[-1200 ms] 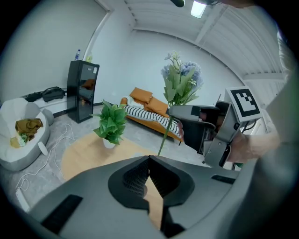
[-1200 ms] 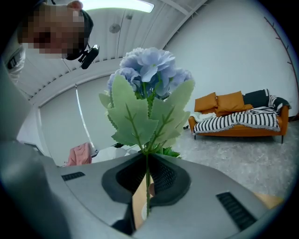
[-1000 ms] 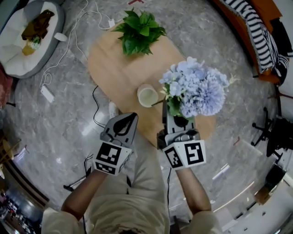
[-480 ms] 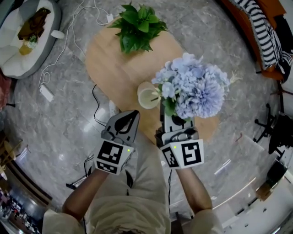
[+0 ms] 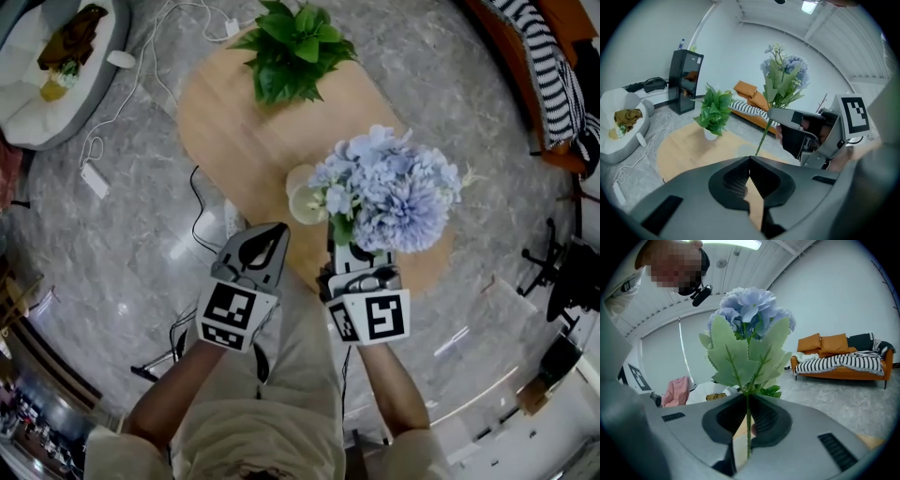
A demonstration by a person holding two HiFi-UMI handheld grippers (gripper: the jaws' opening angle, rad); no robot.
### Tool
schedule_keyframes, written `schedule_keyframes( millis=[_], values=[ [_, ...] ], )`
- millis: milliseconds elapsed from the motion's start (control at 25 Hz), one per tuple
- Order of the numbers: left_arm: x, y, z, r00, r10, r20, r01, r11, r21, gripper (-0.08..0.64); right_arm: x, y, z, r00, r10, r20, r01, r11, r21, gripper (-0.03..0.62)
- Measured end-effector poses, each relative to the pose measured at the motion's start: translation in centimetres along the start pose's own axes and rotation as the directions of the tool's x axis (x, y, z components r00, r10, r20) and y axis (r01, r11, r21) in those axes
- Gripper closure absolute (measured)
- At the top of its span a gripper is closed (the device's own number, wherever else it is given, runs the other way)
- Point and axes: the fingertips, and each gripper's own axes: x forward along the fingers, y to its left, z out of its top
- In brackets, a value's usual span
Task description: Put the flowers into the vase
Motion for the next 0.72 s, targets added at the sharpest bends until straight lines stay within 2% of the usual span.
schedule_keyframes(
  millis=[400,720],
  values=[
    [1.0,0.5,-2.0,1.0,-0.005,-0.024,0.004,1.0,-0.028,0.552,-0.7,0.5,-3.1,1.0,-0.008,-0.023,0.007,1.0,-0.024,0.569],
    [1.1,0.6,-2.4,1.0,-0.018,-0.025,0.017,1.0,-0.022,0.552,-1.2,1.0,-5.3,0.998,-0.017,-0.056,0.015,0.999,-0.04,0.569]
  ],
)
